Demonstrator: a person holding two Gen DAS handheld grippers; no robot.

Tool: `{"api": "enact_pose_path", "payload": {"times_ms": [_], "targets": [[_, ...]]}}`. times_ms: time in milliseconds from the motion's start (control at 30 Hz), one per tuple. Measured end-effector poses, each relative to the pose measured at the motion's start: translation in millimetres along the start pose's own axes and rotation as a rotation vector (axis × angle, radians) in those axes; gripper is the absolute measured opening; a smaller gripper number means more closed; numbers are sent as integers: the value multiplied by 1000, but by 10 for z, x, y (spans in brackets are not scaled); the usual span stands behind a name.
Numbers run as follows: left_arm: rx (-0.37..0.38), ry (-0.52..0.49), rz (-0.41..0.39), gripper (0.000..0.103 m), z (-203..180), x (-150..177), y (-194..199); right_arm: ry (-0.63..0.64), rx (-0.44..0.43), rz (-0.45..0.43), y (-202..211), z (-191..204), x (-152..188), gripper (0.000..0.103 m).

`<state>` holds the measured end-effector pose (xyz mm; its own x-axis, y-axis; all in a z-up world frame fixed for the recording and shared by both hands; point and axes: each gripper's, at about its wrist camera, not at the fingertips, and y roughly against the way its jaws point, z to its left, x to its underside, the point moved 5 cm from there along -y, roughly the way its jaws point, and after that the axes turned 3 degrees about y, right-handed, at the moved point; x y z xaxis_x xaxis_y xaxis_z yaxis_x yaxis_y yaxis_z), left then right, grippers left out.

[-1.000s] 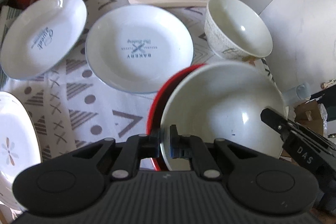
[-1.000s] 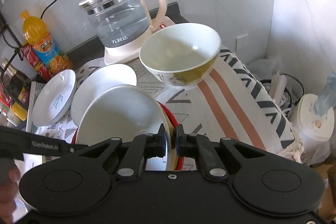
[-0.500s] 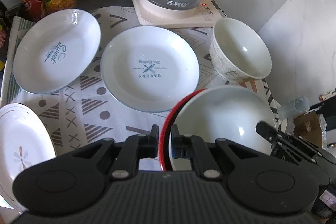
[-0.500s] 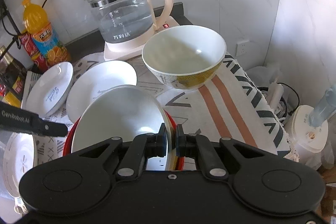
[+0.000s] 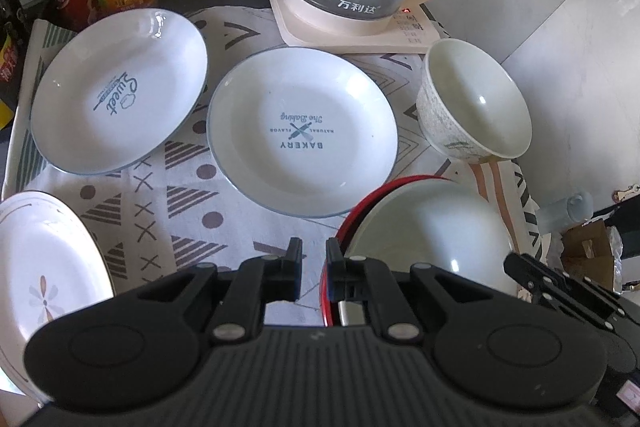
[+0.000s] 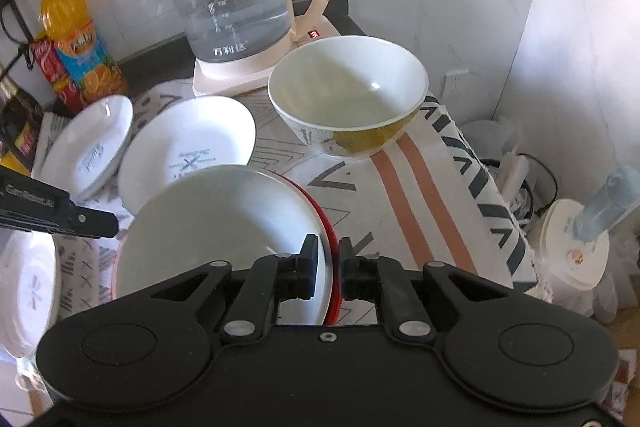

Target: Organize plates and bowls

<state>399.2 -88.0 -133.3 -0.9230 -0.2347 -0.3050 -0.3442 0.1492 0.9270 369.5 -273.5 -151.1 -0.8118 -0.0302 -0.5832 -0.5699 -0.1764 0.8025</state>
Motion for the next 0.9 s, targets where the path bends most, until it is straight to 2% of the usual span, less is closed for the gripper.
{"api": "enact_pose_path", "payload": {"times_ms": [100, 167, 367, 467, 900], "targets": [[-10, -9, -12, 15, -23, -48, 24, -39, -35, -19, 99, -25, -38, 24], [-20, -19, -20, 30, -59, -82, 39, -57, -52, -32, 147, -43, -70, 30], [-17, -42, -55, 54, -201, -181, 81, -120, -50, -70, 239, -188, -168, 46], [-10, -57, -59, 57, -276, -231, 63, -145, -45, -89, 262, -269, -206, 46], [29, -86, -63, 58, -610, -504, -177, -262, -25, -108, 85, -650, -390, 46]]}}
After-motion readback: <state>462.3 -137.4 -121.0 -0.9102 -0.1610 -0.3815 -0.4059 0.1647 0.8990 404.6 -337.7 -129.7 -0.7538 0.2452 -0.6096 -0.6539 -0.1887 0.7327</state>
